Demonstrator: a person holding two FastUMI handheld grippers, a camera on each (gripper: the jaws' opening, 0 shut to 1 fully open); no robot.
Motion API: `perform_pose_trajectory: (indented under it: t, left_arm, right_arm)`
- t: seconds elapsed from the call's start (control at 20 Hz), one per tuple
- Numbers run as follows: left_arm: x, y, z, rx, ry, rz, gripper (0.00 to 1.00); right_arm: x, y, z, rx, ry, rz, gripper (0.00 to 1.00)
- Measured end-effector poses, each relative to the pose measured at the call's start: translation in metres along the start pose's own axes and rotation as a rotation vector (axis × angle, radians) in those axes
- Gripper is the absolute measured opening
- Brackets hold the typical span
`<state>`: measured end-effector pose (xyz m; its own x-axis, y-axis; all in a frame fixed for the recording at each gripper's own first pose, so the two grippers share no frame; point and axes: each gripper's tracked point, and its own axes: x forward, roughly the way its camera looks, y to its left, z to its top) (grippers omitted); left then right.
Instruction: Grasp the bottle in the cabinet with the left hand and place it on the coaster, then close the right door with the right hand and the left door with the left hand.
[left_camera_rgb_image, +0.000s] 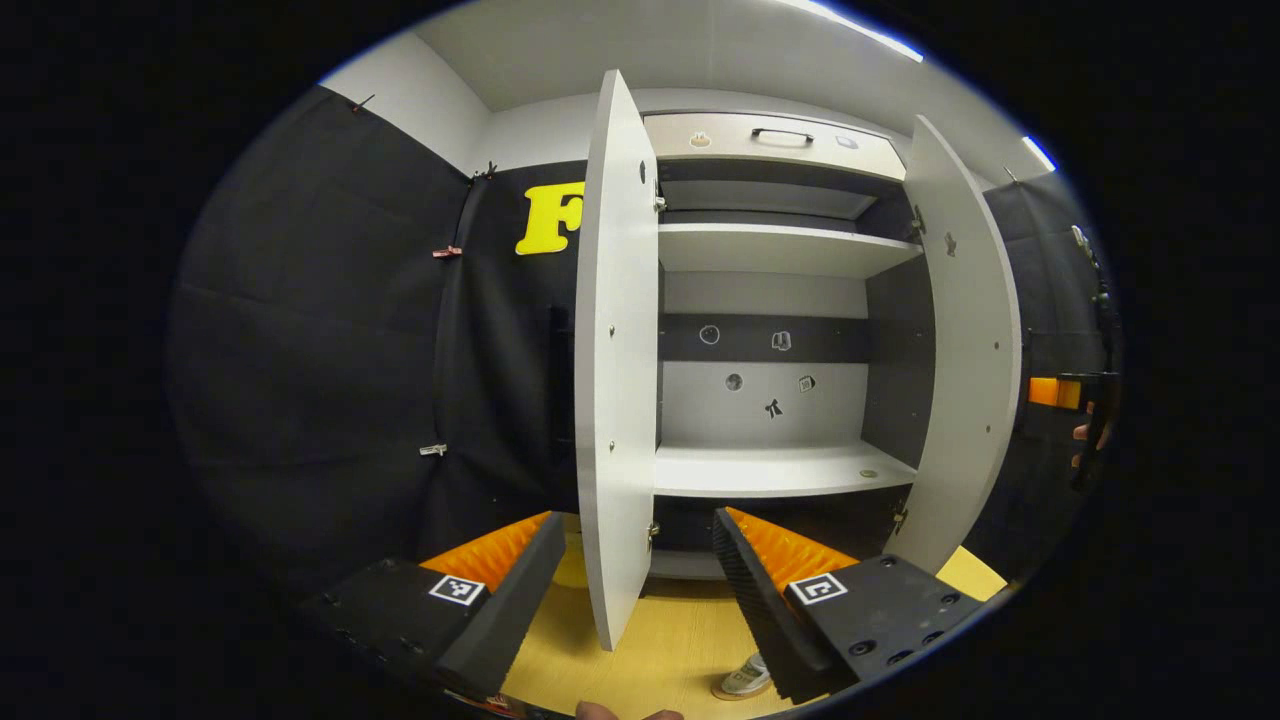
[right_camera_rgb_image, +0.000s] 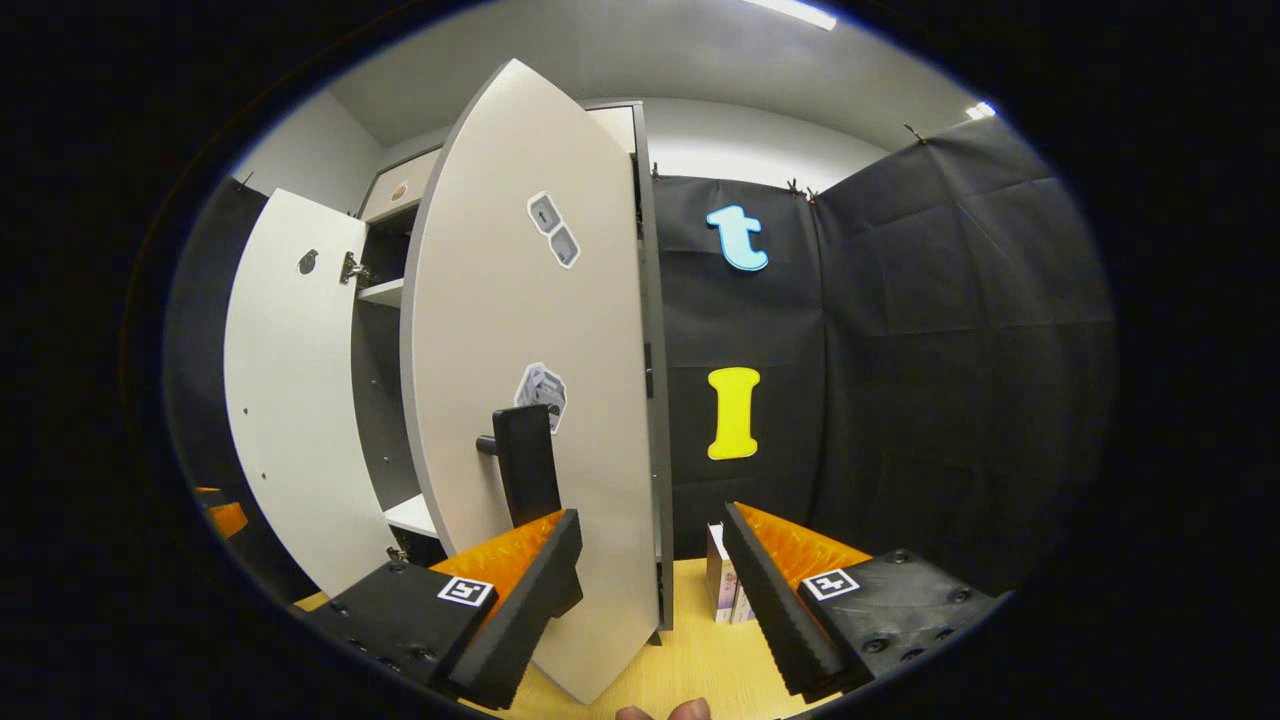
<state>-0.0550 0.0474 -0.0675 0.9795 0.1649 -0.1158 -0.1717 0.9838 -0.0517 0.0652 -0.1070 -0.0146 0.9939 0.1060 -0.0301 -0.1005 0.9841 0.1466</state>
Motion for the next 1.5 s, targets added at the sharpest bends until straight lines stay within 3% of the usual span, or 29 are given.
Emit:
perform_pose_trajectory:
  t: [0.45, 0.9, 1.25, 1.5]
  left_arm:
    - [0.013, 0.021, -0.002, 0.019, -0.005, -0.022, 0.95]
    - [0.017, 0.066, -0.007, 0.014, 0.005, 0.029, 0.95]
    - [0.013, 0.094, -0.009, 0.014, 0.012, 0.037, 0.95]
    - [0.02, 0.108, -0.004, 0.033, 0.003, 0.018, 0.94]
  right_arm:
    - [0.032, 0.071, -0.013, -0.027, 0.004, 0.066, 0.96]
    - [0.074, 0.115, -0.019, -0.024, -0.002, 0.086, 0.96]
    - [0.092, 0.128, -0.019, -0.064, -0.009, 0.046, 0.96]
    - [0.075, 0.133, -0.015, -0.055, -0.02, 0.005, 0.96]
